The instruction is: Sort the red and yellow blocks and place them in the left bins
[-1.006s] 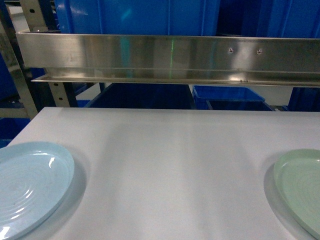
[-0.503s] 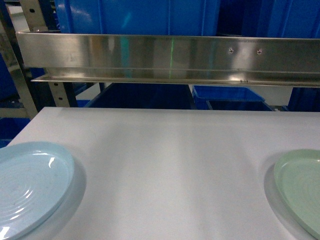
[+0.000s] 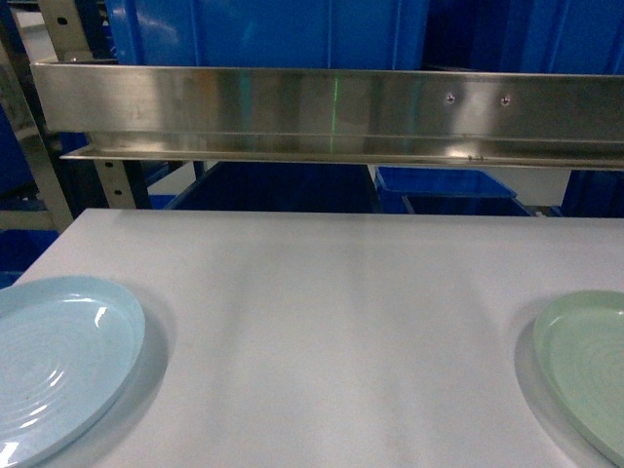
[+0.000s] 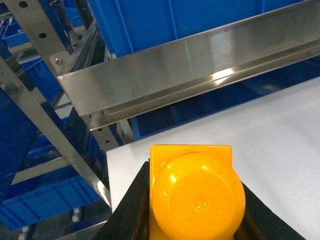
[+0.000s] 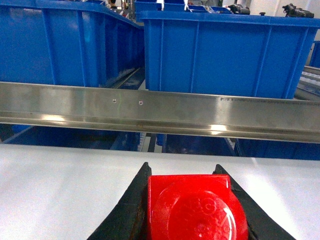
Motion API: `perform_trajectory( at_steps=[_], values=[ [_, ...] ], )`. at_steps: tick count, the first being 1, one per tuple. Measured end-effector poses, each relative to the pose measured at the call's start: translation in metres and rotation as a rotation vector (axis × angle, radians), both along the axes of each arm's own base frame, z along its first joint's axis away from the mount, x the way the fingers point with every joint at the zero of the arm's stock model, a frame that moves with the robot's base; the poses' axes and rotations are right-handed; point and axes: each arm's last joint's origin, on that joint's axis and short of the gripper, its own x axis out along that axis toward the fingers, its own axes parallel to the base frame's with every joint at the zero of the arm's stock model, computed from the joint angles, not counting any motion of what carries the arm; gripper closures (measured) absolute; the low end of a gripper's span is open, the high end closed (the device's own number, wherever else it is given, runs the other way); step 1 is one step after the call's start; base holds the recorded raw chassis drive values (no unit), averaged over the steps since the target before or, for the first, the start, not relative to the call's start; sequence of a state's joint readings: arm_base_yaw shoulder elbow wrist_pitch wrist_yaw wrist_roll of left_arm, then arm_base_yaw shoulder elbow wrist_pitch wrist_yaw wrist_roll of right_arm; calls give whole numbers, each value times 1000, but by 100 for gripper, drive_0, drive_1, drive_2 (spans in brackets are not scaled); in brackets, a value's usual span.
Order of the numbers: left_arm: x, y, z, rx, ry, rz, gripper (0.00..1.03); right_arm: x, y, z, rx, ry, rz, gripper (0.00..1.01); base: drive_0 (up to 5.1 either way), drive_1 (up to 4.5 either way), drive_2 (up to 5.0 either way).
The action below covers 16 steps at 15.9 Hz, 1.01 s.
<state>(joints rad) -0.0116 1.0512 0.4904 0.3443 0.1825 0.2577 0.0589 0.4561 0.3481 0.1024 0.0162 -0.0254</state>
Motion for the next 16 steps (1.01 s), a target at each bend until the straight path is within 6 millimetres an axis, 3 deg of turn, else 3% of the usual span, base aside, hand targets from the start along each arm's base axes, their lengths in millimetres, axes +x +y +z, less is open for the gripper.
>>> perform_trajectory(
  at_steps=[9,16],
  values=[
    [-41,14,35,-63,-80,3,76,0,0,0,-2,0,0,73,0,0,0],
    [-31,16,31,-77,-90,23,76,0,0,0,-2,0,0,73,0,0,0]
  ],
)
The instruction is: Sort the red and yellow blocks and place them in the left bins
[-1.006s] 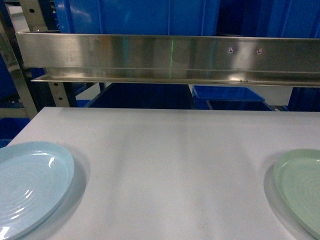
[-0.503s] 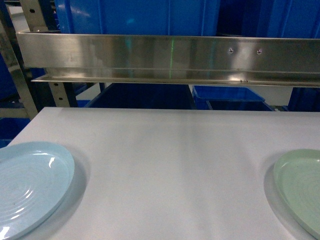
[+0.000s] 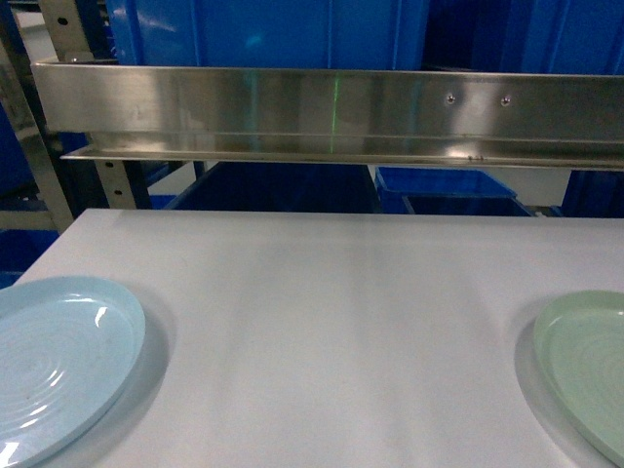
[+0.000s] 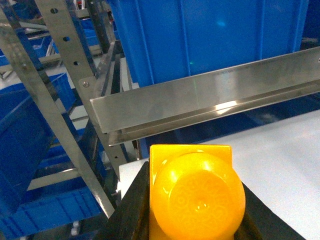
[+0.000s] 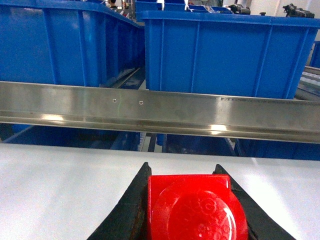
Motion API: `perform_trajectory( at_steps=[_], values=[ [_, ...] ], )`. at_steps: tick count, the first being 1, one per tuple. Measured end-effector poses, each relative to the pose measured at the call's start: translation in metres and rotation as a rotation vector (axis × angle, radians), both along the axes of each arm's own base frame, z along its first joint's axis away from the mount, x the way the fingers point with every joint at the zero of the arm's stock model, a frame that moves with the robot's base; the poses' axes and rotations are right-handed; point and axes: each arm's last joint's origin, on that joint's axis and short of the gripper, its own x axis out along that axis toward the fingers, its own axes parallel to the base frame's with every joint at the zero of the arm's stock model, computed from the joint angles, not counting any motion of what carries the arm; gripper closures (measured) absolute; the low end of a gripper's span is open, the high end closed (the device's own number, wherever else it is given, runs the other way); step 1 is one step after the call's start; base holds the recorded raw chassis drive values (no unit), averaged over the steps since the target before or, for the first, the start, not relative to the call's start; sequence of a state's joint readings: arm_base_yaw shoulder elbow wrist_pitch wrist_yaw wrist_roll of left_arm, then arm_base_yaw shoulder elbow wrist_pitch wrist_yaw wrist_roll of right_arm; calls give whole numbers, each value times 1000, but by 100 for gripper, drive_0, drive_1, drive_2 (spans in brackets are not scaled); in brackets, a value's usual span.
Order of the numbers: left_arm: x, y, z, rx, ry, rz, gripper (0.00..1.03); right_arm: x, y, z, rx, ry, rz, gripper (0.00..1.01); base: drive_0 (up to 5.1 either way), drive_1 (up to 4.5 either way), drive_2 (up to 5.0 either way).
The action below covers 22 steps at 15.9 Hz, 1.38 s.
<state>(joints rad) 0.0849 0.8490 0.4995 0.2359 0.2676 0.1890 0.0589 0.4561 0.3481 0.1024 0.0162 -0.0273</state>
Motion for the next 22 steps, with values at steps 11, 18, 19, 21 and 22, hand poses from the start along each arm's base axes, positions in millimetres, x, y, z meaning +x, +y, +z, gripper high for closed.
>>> perform_trajectory(
  at_steps=[11,18,19,21,22],
  values=[
    [3,-3,-8,-11,67,59,76,0,0,0,0,0,0,73,0,0,0],
    [3,-3,-8,-18,71,58,76,0,0,0,0,0,0,73,0,0,0],
    [3,-3,-8,-18,71,58,76,0,0,0,0,0,0,73,0,0,0],
    [3,-3,-7,-18,65,58,76,0,0,0,0,0,0,73,0,0,0],
    [5,-4,-4,-25,21,54,76,0,0,0,0,0,0,73,0,0,0]
  ],
)
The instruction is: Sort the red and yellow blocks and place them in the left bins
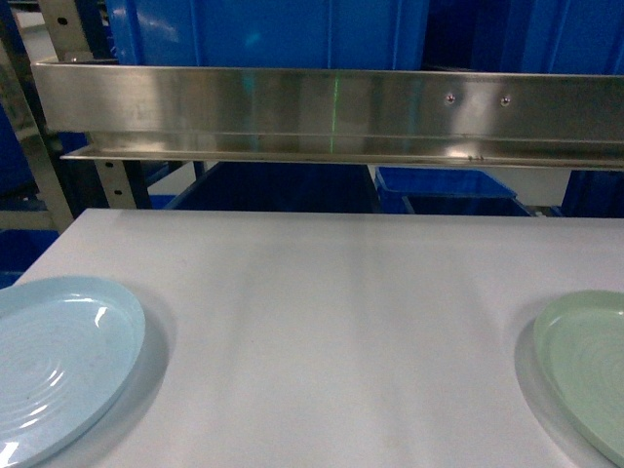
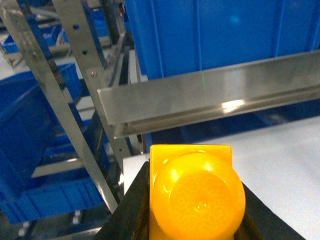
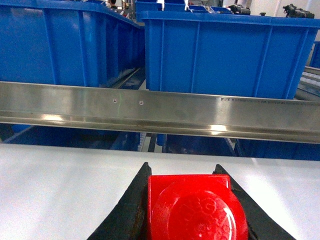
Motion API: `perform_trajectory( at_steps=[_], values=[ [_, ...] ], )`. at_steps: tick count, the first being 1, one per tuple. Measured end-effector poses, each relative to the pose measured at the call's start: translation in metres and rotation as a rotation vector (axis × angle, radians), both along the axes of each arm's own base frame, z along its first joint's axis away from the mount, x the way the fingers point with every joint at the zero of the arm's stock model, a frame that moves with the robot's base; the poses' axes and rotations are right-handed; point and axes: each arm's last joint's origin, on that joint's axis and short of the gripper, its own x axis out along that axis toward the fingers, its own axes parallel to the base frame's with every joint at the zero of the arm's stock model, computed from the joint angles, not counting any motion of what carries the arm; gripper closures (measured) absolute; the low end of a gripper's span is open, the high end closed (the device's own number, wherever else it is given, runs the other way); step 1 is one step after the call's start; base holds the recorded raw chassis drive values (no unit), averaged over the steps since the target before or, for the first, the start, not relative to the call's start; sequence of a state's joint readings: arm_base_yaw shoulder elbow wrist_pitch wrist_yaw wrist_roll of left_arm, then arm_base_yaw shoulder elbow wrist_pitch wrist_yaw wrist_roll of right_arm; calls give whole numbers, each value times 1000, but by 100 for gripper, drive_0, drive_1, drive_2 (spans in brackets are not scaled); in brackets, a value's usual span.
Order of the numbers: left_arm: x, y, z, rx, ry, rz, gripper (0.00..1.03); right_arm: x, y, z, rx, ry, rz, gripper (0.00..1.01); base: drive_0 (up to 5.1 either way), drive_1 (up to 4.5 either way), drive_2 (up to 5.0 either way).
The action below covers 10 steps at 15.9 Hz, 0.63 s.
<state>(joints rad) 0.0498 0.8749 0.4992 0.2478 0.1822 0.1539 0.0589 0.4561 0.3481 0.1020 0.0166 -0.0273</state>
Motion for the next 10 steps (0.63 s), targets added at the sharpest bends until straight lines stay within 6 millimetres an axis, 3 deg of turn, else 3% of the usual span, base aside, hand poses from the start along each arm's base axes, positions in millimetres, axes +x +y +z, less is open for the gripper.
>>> perform_trajectory(
  at_steps=[2,5,10],
  values=[
    [-2,-5,6,-16,-72,10,76,0,0,0,0,0,0,73,0,0,0],
    [-17,-16,-7,-41,-14,7,76,0,0,0,0,0,0,73,0,0,0],
    [-54,-6,23,-111,-97,19,76,0,0,0,0,0,0,73,0,0,0]
  ],
)
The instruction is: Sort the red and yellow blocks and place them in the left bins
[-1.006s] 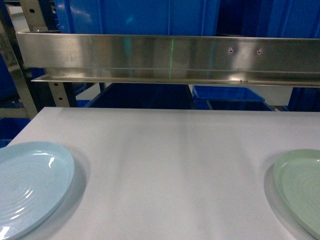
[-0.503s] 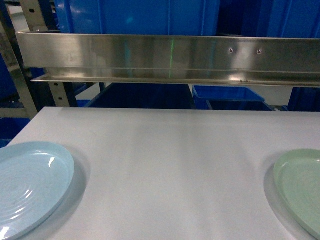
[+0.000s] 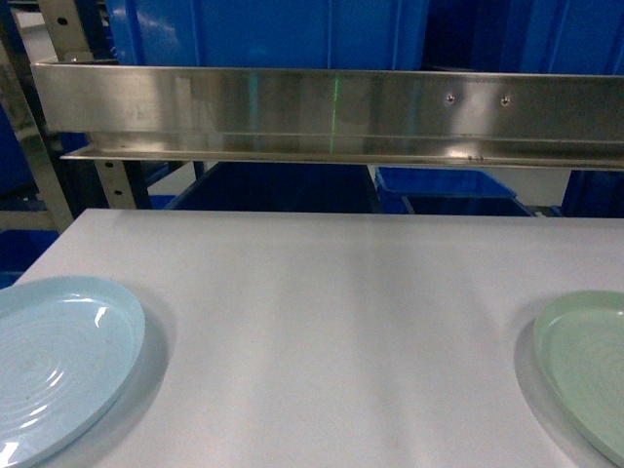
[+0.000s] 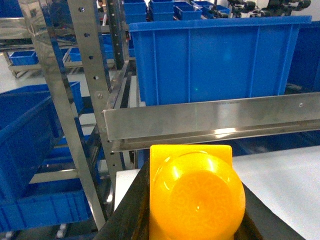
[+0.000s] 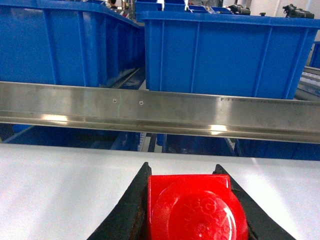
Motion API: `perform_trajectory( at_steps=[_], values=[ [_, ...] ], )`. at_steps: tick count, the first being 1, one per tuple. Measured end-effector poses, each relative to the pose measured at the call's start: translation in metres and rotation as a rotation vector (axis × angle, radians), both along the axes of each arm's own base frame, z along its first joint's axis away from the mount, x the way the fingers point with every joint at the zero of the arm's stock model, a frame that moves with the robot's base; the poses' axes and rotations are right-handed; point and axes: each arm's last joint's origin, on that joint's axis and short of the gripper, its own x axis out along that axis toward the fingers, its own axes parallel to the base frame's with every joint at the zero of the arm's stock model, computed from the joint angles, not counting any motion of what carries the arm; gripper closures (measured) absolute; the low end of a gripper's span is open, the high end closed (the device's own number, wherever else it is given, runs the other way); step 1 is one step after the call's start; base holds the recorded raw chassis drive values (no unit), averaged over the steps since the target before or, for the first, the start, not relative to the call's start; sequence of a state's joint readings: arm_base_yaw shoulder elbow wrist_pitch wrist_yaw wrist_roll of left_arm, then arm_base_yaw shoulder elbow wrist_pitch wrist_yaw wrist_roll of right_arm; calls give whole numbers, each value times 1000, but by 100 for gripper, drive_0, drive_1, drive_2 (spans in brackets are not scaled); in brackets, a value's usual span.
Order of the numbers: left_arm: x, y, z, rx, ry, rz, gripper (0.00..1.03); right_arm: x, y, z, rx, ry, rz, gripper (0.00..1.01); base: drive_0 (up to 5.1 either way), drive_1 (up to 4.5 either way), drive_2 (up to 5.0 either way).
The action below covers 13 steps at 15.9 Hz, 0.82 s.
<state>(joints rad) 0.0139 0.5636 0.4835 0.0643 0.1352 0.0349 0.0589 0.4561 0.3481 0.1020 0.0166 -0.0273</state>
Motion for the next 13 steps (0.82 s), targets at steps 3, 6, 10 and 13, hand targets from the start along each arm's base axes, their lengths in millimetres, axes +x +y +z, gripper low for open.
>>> perform_trajectory(
  at_steps=[3,6,10,13],
  values=[
    [-4,4,1,-2,-4,-3,76,0,0,0,0,0,0,73,0,0,0],
    [-3,1,1,-1,-4,-19,76,0,0,0,0,0,0,73,0,0,0],
    [-3,1,1,-1,-4,-17,76,0,0,0,0,0,0,73,0,0,0],
    [-3,1,1,-1,-5,-18,76,0,0,0,0,0,0,73,0,0,0]
  ],
)
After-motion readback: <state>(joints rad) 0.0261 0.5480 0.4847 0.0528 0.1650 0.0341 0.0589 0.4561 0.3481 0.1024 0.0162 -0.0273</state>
